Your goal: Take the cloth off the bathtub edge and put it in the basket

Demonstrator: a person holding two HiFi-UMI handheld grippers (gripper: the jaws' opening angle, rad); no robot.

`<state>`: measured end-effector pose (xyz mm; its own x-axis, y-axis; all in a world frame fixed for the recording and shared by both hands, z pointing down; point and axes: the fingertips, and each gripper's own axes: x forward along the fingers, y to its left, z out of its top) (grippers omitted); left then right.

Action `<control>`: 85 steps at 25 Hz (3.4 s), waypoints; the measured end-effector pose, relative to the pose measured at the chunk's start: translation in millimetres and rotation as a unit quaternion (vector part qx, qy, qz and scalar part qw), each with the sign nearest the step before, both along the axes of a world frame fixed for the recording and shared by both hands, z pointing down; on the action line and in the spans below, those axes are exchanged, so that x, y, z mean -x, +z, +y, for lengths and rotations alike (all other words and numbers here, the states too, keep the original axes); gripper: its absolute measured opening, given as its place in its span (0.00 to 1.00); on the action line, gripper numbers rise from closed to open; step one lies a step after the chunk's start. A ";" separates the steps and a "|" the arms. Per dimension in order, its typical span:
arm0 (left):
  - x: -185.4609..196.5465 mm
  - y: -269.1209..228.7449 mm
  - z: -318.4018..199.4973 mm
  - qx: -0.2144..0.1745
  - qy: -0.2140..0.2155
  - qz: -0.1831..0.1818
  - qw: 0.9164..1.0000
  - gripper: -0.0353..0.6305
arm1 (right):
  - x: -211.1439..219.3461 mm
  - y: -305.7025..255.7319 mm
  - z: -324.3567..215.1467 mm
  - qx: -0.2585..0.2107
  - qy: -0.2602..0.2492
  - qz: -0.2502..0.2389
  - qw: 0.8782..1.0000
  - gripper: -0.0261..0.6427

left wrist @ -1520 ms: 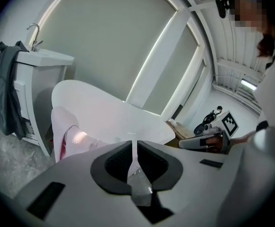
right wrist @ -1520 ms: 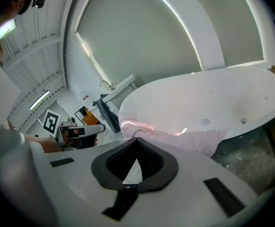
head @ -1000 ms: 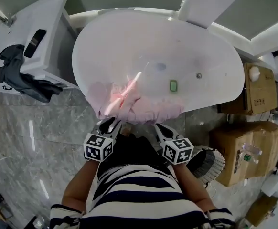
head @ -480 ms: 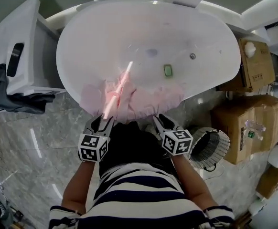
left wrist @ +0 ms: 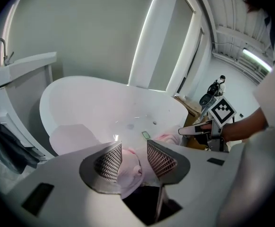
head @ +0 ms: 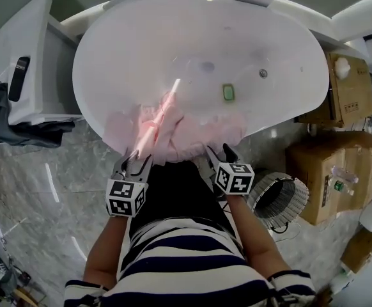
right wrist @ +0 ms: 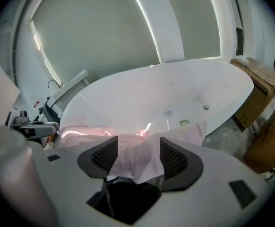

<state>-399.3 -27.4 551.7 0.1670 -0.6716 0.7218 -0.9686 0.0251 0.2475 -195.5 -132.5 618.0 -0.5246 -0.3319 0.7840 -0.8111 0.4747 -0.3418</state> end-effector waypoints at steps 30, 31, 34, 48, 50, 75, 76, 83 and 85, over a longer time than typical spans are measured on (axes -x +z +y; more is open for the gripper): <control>-15.3 32.6 3.4 0.100 0.090 -0.048 0.990 0.54 | 10.2 32.3 -0.1 0.020 0.010 0.093 0.995 0.34; -18.2 35.6 4.4 0.105 0.097 -0.045 0.989 0.55 | 13.7 31.9 2.5 0.021 0.005 0.091 0.996 0.34; -22.9 41.7 6.3 0.114 0.118 -0.055 0.985 0.55 | 22.0 30.1 8.9 0.024 -0.006 0.086 0.996 0.34; -45.7 59.6 -5.0 0.091 0.167 -0.143 0.971 0.53 | 35.4 25.4 23.0 0.014 -0.035 0.087 0.996 0.30; -50.2 59.9 -7.8 0.086 0.163 -0.137 0.973 0.49 | 36.9 24.6 24.1 0.010 -0.040 0.093 0.995 0.28; -58.4 49.9 -17.3 0.080 0.066 0.071 0.992 0.18 | 60.5 8.9 51.4 0.045 -0.058 0.001 0.997 0.15; -58.2 46.7 -17.3 0.076 0.063 0.079 0.992 0.18 | 61.2 6.1 51.5 0.045 -0.054 -0.006 0.997 0.15; -55.3 12.7 -19.3 0.032 0.060 0.115 0.991 0.17 | 68.2 -25.5 55.7 0.039 -0.033 -0.060 0.997 0.15; -53.1 1.5 -21.9 0.018 0.063 0.120 0.991 0.17 | 69.4 -38.1 54.4 0.035 -0.022 -0.080 0.996 0.15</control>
<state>-346.2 -49.3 553.2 0.4180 -0.6086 0.6744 -0.8777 -0.0789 0.4727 -264.9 -78.1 580.0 -0.6576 -0.2532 0.7096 -0.7225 0.4791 -0.4985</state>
